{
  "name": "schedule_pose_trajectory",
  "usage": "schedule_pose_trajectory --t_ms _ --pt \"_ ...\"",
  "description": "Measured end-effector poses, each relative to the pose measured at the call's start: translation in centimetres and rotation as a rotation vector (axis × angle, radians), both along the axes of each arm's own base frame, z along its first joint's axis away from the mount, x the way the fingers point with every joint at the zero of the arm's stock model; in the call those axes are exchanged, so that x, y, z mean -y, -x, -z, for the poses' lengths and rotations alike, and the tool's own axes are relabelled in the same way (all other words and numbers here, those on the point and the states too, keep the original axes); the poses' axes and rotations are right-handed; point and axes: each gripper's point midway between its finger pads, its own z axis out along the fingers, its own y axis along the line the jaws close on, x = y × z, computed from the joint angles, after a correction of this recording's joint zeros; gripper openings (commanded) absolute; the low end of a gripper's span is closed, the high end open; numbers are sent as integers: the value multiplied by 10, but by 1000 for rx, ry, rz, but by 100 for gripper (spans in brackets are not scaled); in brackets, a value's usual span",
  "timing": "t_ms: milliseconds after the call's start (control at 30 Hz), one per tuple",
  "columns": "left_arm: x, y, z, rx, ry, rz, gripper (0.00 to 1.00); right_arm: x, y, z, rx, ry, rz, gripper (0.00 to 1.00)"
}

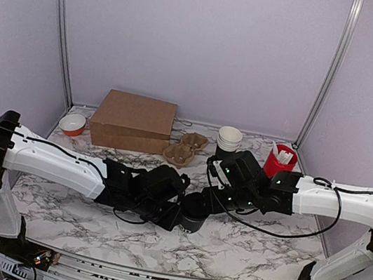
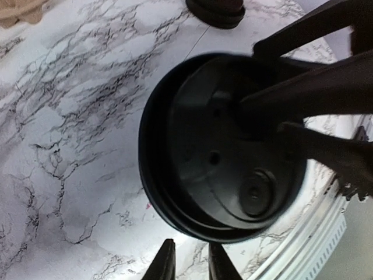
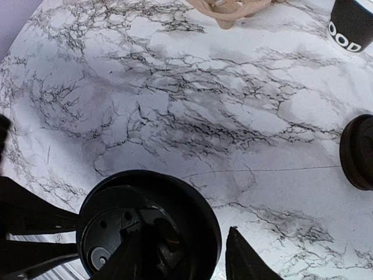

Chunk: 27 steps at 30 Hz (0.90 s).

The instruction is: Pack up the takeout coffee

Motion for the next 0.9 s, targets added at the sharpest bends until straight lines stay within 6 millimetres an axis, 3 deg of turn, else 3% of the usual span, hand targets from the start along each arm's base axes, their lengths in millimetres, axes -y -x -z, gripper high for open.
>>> schedule_pose_trajectory --t_ms 100,200,333,500,600,700,833,900 --pt "-6 2 25 -23 -56 -4 22 -1 0 0 1 0 0 46" --pt "-12 3 25 -20 -64 -7 22 -3 0 0 2 -1 -2 46" --pt "-13 0 -11 20 4 -15 23 -4 -1 -1 3 -1 1 46" --pt "-10 -4 -77 88 139 -22 25 -3 -2 0 4 2 5 46" --pt "-2 -8 -94 117 171 -19 24 -3 -2 -1 4 1 8 46" --pt "9 -11 -78 107 150 -8 24 -3 -2 0 3 1 10 46" --pt "15 -8 -20 43 46 8 24 -1 -5 0 13 9 28 46" --pt "12 -3 -3 16 14 17 24 1 -8 0 14 7 43 46"
